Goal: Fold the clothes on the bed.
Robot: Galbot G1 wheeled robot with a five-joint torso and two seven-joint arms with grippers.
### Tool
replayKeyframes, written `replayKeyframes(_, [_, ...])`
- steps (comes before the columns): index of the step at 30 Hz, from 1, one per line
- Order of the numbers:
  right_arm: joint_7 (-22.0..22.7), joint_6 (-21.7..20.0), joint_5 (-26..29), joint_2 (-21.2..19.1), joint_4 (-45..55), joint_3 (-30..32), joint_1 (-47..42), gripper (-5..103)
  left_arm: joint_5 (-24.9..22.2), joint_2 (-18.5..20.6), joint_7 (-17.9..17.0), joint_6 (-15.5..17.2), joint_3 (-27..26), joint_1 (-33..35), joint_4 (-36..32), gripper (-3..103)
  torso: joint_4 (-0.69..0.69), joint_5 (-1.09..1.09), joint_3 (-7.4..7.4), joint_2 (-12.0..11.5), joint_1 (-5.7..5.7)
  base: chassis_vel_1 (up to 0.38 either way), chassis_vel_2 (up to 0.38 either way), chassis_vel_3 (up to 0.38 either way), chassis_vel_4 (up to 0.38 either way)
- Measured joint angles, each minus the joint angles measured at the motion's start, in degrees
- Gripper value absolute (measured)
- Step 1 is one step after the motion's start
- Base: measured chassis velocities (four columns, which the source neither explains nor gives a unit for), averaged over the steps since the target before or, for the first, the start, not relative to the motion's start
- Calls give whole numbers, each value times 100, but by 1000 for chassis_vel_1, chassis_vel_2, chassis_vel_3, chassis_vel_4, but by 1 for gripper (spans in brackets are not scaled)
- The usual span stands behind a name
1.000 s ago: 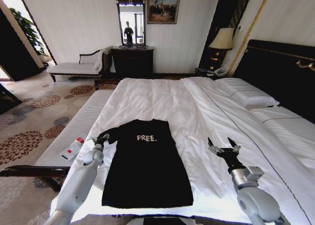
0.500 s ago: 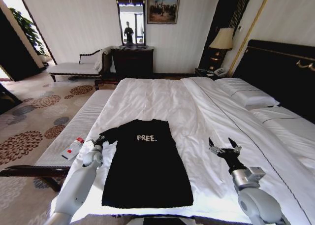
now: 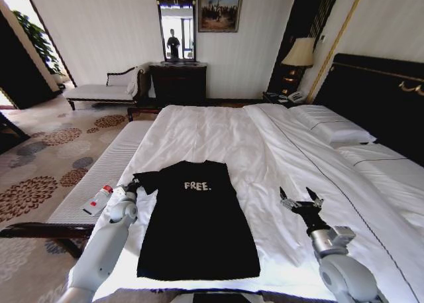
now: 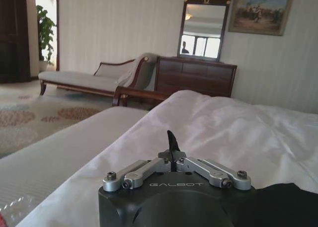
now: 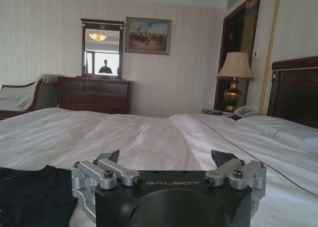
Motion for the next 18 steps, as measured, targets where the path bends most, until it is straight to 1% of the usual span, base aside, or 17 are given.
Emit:
replayKeyframes(1, [0,2,-1,1,-2,0,1,100,207,0,0,-49,53,-29,-44,0,-1,0,0,0,0,0,0,0,0])
replayKeyframes(2, [0,2,-1,1,-2,0,1,100,207,0,0,-49,53,-29,-44,0,-1,0,0,0,0,0,0,0,0])
replayKeyframes(3, [0,7,0,4,-4,0,1,100,509,6,6,-124,133,-73,-99,0,-1,0,0,0,0,0,0,0,0])
replayKeyframes(5, [0,24,1,12,-4,26,-17,100,867,28,30,-195,284,-152,-182,0,1,0,0,0,0,0,0,0,0])
replayKeyframes(6, [0,24,1,12,-4,26,-17,100,867,28,30,-195,284,-152,-182,0,1,0,0,0,0,0,0,0,0])
replayKeyframes(8, [-2,36,7,17,-4,60,-40,100,1027,56,79,-197,441,-217,-238,0,1,0,0,0,0,0,0,0,0])
replayKeyframes(10, [-4,47,26,15,-4,103,-49,100,1256,121,212,-210,752,-290,-277,0,1,0,0,0,0,0,0,0,0])
replayKeyframes(12, [-4,48,32,11,-4,111,-49,100,1312,139,253,-219,839,-307,-282,0,0,0,0,0,-1,0,0,0,0])
replayKeyframes(14, [-4,49,62,-8,-4,136,-45,100,1638,189,396,-297,1236,-408,-266,0,1,-1,0,0,-1,0,0,0,0])
replayKeyframes(15, [-4,49,69,-13,-4,140,-42,100,1739,195,423,-326,1356,-457,-236,0,1,0,0,0,-1,0,0,0,0])
replayKeyframes(16, [-4,49,69,-13,-4,140,-42,100,1739,195,423,-326,1356,-457,-236,0,1,0,0,0,-1,0,0,0,0])
replayKeyframes(18, [-5,50,84,-28,-2,148,-33,100,1957,197,513,-376,1759,-630,-144,0,0,0,0,0,-1,0,0,0,0])
